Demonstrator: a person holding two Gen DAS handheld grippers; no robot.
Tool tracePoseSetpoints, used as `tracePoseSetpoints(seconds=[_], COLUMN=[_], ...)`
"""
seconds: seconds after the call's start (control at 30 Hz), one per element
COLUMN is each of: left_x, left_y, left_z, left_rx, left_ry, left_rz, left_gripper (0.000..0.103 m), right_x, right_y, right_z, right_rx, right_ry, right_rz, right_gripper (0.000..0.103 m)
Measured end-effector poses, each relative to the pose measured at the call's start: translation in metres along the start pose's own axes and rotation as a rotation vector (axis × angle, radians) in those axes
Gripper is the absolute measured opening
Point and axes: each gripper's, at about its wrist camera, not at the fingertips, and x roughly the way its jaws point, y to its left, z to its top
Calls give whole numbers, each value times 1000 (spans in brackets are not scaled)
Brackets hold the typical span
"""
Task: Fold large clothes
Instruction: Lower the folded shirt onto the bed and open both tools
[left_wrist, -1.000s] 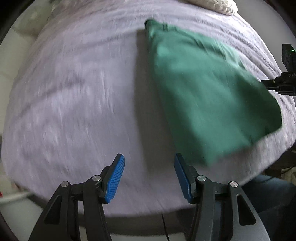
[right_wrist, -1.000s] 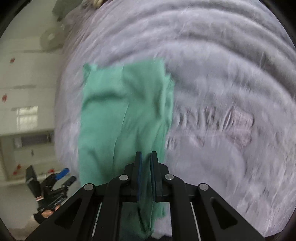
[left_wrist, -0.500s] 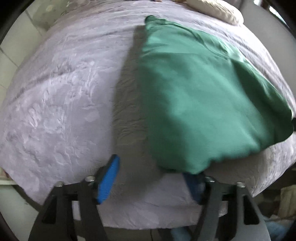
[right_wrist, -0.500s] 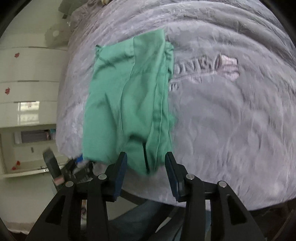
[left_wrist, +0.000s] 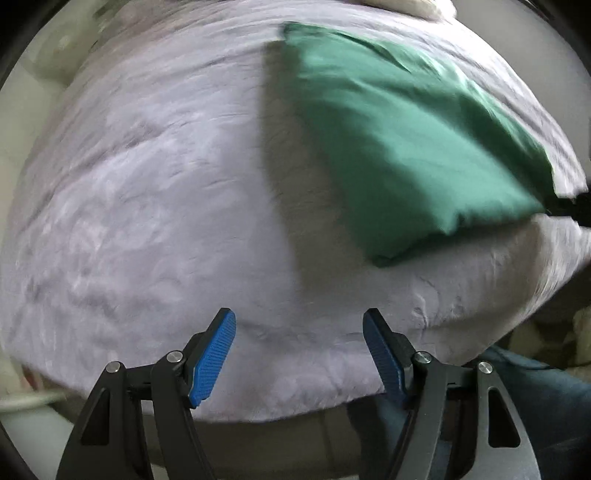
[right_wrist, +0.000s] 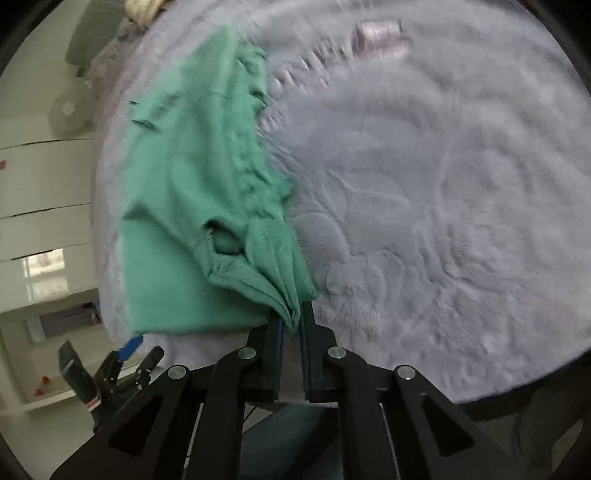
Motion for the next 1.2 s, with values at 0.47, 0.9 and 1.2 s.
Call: tracePoseSetpoints(seconds=[0.47, 0.9, 1.2], left_x=[31, -5, -8], left_y=[-21, -19, -43], left_z=[68, 96, 118], left_rx=[-48, -154, -145], left_ry=[-53, -56, -13], left_rz=[20, 82, 82], left_gripper=[78, 81, 81], right_x=[-13, 16, -17], right_y=[82, 42, 83], right_z=[32, 33, 50], right_rx=[-198, -174, -269], right_ry=[-43, 87, 46], right_rz=[18, -32, -88], right_gripper=[9, 0, 3])
